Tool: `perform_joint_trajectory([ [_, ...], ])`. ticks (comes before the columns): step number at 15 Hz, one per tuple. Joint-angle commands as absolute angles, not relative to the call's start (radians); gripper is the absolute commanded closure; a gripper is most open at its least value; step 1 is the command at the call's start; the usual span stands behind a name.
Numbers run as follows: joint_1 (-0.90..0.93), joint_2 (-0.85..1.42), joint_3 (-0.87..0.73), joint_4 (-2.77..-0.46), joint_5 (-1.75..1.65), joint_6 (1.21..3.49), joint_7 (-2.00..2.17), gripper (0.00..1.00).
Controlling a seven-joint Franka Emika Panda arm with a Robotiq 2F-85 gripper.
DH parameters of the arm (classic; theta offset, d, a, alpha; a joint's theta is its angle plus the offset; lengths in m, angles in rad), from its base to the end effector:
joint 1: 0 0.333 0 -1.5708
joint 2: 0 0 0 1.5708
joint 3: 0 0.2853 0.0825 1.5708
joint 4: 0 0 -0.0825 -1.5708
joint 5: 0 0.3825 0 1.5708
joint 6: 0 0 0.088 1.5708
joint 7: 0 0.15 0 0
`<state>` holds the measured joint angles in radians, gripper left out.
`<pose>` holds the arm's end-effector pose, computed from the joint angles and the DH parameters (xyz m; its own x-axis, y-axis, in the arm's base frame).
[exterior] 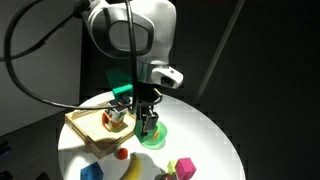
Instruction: Pick up the lime green block and put it on the blue block
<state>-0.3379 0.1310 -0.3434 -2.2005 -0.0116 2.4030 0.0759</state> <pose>0.4275 -0.3493 0.2621 0.7342 -0.6739 0.0822 -0.6783 -0.7334 0.0463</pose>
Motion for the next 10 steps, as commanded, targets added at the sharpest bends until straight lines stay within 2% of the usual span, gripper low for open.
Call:
perform_joint_trajectory([
  [1,-0.326,0.070,-0.346,-2.241,-0.036,2.384,0.127,0.69],
  [2,-0.334,0.114,-0.342,-2.215,-0.012,2.400,0.090,0.69],
  [3,-0.333,0.111,-0.342,-2.217,-0.012,2.400,0.092,0.44],
  [10,-0.333,0.121,-0.342,-2.217,-0.012,2.401,0.092,0.44],
])
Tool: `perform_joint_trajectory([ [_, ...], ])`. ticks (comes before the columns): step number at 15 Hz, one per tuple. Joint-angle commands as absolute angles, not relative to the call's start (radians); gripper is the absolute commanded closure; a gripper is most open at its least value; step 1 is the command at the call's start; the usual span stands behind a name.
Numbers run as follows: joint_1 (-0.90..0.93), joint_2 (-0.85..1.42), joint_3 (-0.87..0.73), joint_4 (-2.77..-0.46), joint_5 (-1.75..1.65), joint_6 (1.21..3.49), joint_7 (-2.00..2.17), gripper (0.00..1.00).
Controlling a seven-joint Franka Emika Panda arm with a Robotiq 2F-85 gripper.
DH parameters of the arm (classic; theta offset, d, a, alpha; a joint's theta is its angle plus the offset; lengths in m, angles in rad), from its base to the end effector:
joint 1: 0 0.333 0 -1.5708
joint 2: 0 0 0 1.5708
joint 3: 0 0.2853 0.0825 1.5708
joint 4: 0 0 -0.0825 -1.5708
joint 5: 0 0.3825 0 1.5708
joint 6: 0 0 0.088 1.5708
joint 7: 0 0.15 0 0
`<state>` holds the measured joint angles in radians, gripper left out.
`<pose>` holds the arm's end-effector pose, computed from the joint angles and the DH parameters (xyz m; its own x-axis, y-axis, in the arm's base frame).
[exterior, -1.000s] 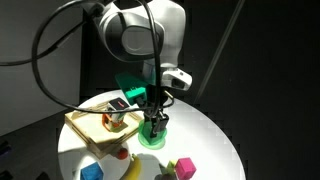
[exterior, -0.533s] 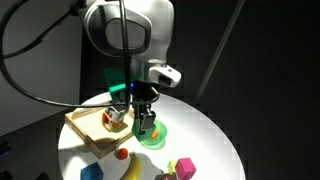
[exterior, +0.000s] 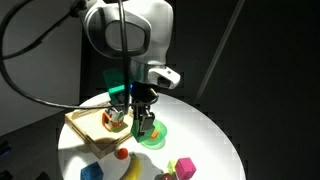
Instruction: Pick up the lime green block and put it on the blue block
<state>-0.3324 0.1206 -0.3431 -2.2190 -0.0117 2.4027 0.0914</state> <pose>0.4250 -0.3433 0.2594 0.7275 -0.6821 0.0737 -0.6857 -0.7267 0.0424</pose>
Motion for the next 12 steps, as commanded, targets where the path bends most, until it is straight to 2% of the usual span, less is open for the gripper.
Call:
perform_joint_trajectory([
  [1,-0.333,0.121,-0.342,-2.217,-0.012,2.401,0.092,0.44],
  [2,-0.333,0.121,-0.342,-2.217,-0.012,2.401,0.092,0.44],
  [3,-0.330,0.114,-0.341,-2.226,-0.019,2.403,0.090,0.69],
  [12,-0.298,0.069,-0.315,-2.332,-0.077,2.414,0.056,0.69],
])
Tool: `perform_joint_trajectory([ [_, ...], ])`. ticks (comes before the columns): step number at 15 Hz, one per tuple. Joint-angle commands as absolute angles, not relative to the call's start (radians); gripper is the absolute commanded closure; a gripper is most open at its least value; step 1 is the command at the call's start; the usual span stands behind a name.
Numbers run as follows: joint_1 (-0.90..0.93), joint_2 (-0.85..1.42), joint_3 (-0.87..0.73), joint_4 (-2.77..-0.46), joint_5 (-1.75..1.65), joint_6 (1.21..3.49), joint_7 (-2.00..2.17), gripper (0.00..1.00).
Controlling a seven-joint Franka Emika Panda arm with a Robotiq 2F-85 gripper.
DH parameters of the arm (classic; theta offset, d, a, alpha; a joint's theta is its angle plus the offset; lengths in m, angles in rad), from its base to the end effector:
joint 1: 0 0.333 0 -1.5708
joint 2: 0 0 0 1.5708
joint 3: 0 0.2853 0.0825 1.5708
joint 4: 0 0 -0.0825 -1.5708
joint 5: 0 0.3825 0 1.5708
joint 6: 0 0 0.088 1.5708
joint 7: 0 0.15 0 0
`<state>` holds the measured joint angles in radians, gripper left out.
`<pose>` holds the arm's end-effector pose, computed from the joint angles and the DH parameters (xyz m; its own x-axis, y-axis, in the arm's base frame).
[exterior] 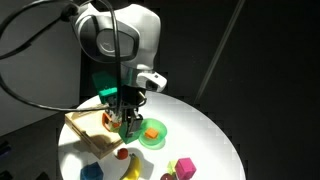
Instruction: Pick up the lime green block and put it on the blue block
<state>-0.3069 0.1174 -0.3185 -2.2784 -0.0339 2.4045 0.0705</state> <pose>0.4238 -0.3106 0.2357 0.7849 -0.6194 0.0175 -0.6193 -0.7830 0.0587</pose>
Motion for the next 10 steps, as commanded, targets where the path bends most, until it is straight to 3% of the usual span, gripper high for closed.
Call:
perform_joint_trajectory([
  [1,-0.294,0.064,-0.314,-2.345,-0.093,2.415,0.055,0.69],
  [10,-0.290,-0.018,-0.312,-2.459,-0.205,2.428,0.043,0.69],
])
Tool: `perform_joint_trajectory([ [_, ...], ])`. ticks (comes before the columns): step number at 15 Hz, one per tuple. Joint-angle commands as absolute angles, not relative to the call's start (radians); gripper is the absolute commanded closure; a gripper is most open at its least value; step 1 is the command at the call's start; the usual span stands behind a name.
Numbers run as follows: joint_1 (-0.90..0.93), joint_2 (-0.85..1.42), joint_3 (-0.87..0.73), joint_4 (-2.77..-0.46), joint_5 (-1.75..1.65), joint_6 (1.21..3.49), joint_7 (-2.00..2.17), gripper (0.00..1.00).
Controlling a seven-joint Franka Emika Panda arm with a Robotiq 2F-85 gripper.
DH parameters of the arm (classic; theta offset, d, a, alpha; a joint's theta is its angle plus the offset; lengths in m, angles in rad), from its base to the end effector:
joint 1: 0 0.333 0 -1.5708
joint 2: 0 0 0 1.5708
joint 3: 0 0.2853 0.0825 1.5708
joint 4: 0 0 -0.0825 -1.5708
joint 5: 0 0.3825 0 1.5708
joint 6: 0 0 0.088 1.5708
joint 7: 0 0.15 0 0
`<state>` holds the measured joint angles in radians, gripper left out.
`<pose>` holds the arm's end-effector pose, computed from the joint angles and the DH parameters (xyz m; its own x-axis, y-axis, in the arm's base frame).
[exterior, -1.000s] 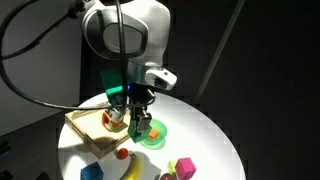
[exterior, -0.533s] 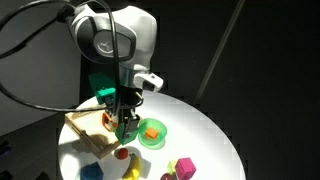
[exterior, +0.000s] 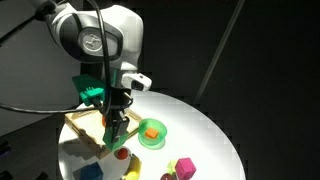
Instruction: Pick up the lime green block and put it on the blue block
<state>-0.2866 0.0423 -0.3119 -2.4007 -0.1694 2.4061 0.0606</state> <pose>0.3980 -0.2802 0.2230 0.8605 -0.5082 -0.0359 -0.5008 -0.8566 0.1239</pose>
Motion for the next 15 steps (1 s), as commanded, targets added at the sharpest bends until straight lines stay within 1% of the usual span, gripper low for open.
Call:
perform_joint_trajectory([
  [1,-0.291,-0.027,-0.311,-2.473,-0.211,2.432,0.041,0.69],
  [15,-0.297,-0.025,-0.310,-2.612,-0.291,2.562,0.047,0.69],
])
